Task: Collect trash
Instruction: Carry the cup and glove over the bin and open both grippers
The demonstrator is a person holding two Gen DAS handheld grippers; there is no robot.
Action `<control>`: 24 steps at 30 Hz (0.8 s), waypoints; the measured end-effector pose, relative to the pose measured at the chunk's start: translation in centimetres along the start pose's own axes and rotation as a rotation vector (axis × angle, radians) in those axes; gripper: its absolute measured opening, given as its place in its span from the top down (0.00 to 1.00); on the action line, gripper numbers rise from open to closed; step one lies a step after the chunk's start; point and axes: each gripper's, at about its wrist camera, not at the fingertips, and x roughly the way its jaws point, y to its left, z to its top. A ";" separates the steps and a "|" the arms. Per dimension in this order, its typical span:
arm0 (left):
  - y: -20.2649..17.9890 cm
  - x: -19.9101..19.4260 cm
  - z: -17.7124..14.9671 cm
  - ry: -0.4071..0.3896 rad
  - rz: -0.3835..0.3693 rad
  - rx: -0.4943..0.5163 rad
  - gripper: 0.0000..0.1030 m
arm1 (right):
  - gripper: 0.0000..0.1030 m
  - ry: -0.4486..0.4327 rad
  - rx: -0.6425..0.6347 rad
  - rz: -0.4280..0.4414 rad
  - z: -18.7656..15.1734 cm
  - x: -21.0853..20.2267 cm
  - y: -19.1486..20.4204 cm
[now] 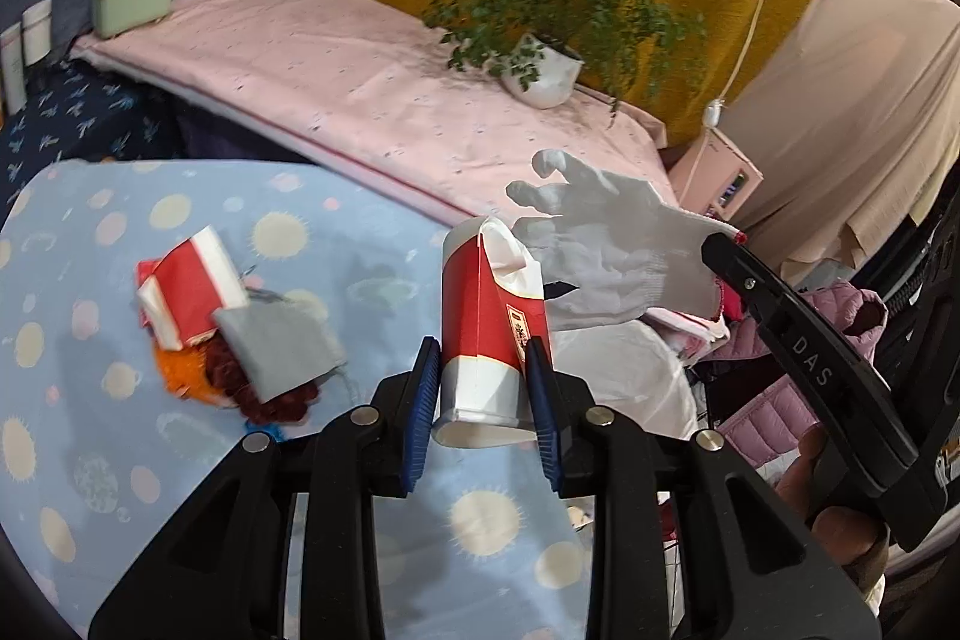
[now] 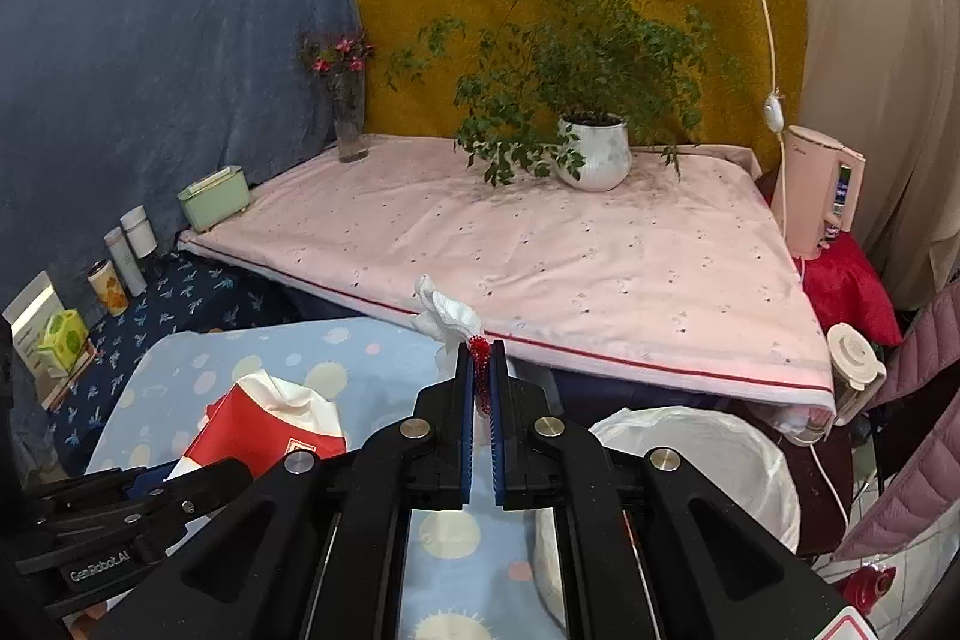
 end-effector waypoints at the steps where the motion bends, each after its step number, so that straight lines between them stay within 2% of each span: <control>1: -0.7 0.1 0.2 -0.004 -0.006 0.010 0.73 | 0.96 -0.009 0.005 -0.008 0.3 -0.4 -0.5; 10: -6.0 1.6 0.7 0.002 -0.041 0.091 0.73 | 0.96 -0.055 0.047 -0.085 0.9 -3.0 -5.6; 24: -11.4 6.0 -1.5 0.083 -0.074 0.182 0.73 | 0.96 0.005 0.135 -0.158 -2.9 -2.8 -11.7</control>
